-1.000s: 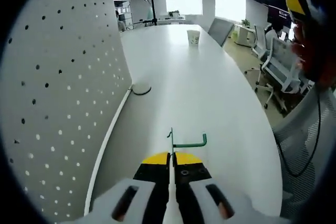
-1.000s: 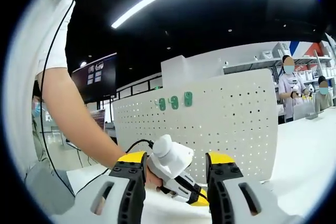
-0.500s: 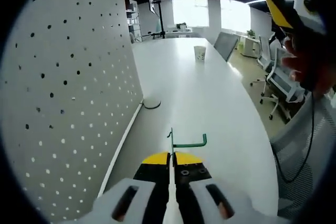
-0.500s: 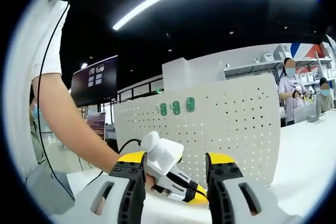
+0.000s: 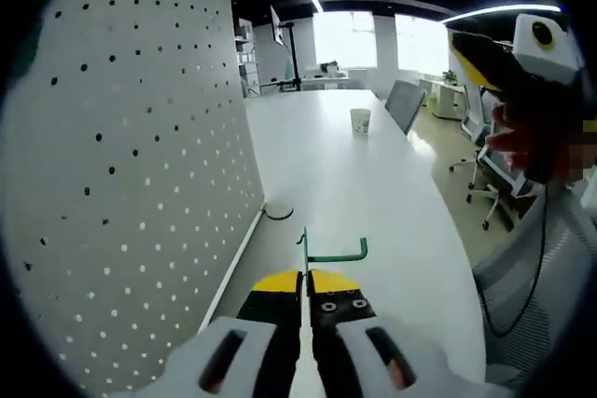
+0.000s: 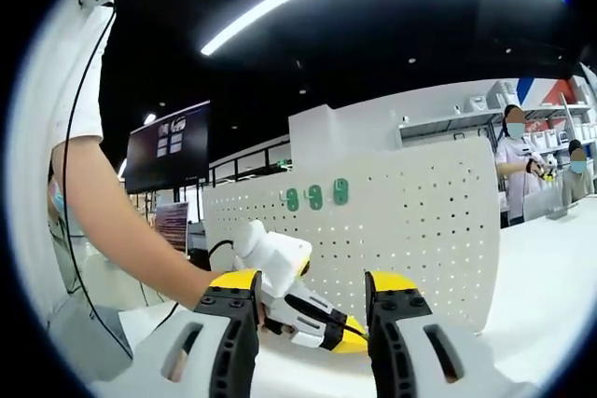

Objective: Insert the hook assembly into the mounting plate slot until the hook locks in place.

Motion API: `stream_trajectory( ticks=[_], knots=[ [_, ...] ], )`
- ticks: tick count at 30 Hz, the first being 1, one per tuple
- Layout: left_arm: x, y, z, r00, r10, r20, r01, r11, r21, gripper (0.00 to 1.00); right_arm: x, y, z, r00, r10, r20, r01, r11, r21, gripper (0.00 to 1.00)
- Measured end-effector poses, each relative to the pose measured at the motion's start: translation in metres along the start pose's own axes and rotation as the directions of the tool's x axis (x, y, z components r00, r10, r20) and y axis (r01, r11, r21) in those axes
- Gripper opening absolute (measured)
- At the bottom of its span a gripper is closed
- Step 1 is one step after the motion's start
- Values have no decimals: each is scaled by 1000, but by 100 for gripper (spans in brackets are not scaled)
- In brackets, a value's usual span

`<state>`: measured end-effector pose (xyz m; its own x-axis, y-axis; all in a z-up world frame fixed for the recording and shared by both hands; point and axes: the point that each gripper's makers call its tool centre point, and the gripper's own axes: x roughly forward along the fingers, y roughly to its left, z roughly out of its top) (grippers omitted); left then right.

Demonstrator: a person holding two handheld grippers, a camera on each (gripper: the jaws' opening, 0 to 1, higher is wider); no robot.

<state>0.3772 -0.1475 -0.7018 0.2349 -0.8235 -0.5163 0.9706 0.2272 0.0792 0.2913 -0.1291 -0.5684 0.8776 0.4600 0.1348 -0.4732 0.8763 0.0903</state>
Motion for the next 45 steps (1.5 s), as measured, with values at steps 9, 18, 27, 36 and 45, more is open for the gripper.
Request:
stream_trajectory(
  ticks=[9,18,27,36,45],
  knots=[
    [-21,3,18,997,28,75,-27,999,-18,1,2,3,5,1000,3,12,-3,1000,12,43],
    [-44,5,36,985,60,160,-55,998,-34,1,6,8,14,1000,12,28,-13,1000,10,43],
    [-69,5,45,966,95,240,-87,995,-47,1,8,11,18,999,17,36,-18,1000,16,43],
    [-96,2,61,932,126,339,-108,992,-71,1,11,18,25,999,31,41,-32,999,20,42],
    [-125,-3,79,887,152,435,-125,988,-91,1,13,25,28,998,44,44,-45,999,26,40]
  ],
)
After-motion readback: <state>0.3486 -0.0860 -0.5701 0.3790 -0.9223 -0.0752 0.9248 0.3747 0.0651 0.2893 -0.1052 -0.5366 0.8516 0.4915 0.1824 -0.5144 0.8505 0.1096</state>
